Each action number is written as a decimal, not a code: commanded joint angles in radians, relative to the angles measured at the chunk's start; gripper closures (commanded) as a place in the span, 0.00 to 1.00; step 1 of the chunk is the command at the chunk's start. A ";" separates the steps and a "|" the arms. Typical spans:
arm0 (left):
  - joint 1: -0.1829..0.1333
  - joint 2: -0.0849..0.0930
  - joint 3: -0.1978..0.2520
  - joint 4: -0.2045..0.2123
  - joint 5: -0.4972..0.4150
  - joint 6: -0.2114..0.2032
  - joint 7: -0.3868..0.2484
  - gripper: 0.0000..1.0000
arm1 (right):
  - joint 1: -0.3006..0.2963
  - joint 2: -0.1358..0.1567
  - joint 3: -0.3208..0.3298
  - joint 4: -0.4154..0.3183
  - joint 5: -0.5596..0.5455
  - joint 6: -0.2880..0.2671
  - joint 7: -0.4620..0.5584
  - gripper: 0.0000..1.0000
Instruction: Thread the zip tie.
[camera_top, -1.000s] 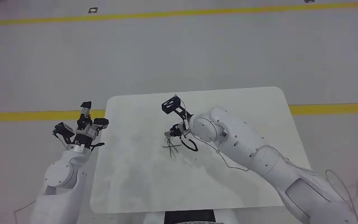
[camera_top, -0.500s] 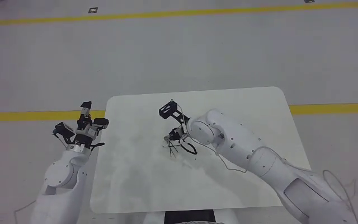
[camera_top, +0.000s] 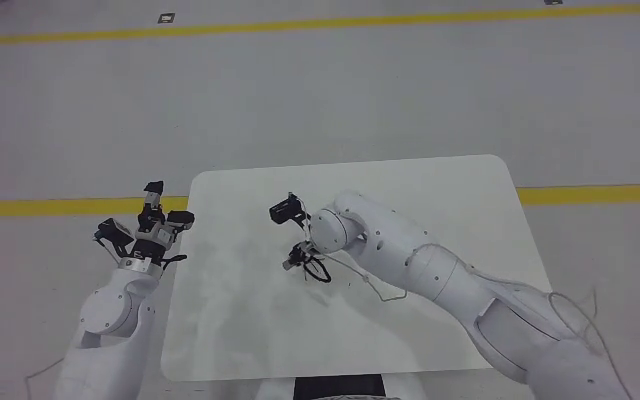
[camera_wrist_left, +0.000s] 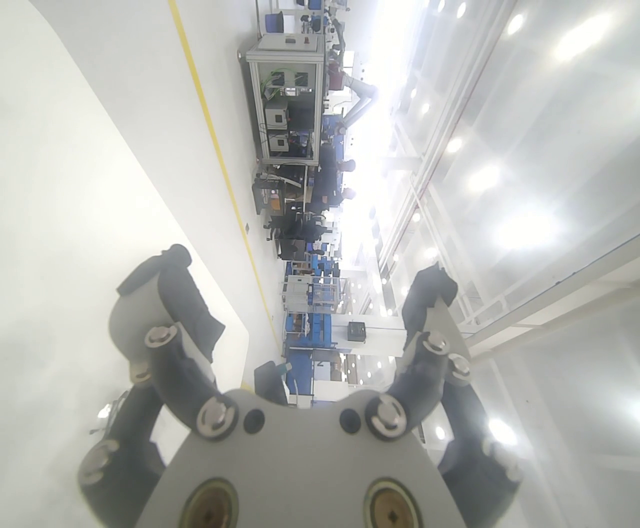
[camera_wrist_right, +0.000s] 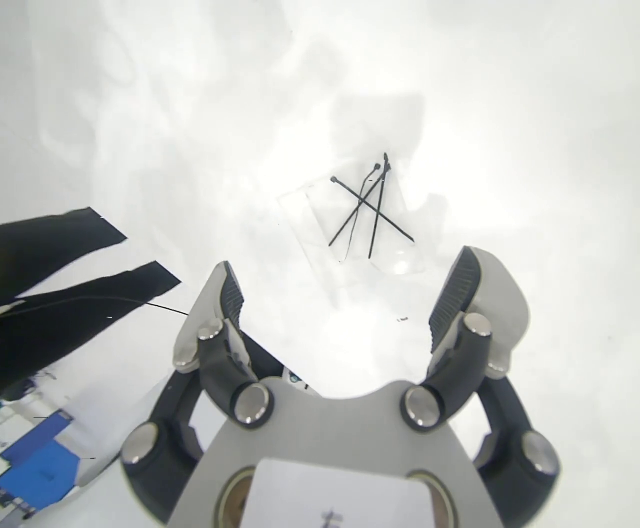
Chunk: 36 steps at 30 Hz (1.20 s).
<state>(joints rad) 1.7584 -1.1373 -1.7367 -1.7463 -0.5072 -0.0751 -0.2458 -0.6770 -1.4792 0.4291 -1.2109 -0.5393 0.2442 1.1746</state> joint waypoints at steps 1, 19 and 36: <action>0.000 0.000 0.000 0.000 0.000 0.000 0.000 0.00 | 0.000 0.000 0.002 0.000 0.003 -0.001 -0.001 0.00; 0.000 0.000 0.000 0.000 0.000 0.000 0.000 0.00 | -0.047 -0.011 0.006 -0.013 0.023 0.001 -0.017 0.00; 0.000 0.000 0.000 0.000 0.000 0.000 0.000 0.00 | -0.061 -0.037 0.012 0.038 0.058 0.035 -0.062 0.00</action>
<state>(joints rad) 1.7584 -1.1373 -1.7367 -1.7463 -0.5072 -0.0751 -0.2458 -0.7381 -1.5161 0.4412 -1.1729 -0.4813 0.2787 1.1129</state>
